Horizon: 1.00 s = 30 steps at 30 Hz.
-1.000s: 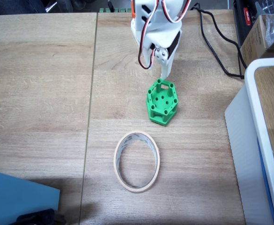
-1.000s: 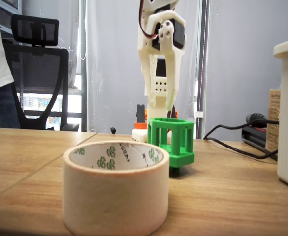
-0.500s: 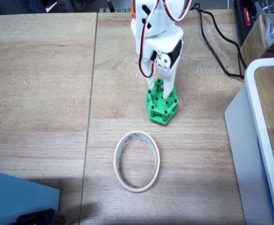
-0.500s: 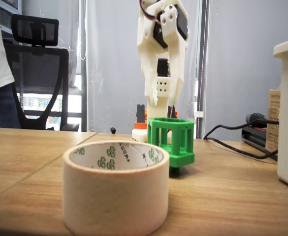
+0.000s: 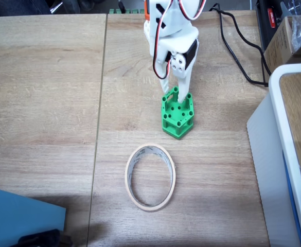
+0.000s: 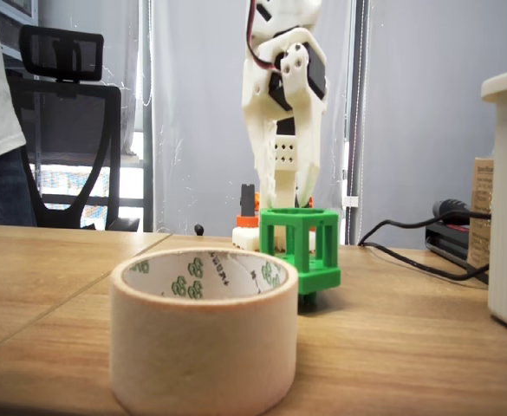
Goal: Grasp a component and put it in the bin.
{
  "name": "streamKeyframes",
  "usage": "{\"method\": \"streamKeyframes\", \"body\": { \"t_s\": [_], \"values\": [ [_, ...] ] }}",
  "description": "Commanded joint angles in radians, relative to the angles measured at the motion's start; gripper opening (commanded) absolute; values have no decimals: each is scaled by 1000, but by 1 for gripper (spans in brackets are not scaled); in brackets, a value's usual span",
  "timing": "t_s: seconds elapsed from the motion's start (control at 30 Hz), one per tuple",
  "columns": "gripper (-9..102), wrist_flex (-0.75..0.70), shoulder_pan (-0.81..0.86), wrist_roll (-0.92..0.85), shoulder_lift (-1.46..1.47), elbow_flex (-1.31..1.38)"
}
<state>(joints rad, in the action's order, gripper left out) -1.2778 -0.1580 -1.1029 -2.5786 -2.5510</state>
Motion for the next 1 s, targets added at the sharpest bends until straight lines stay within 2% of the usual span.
{"method": "streamKeyframes", "body": {
  "t_s": [0.0, 0.33, 0.47, 0.97],
  "values": [
    [16, 8, 21, 5, 3, 112],
    [16, 6, 31, 6, -5, 149],
    [16, -43, 31, 5, -5, 147],
    [16, -86, 31, 2, -63, 2]
  ]
}}
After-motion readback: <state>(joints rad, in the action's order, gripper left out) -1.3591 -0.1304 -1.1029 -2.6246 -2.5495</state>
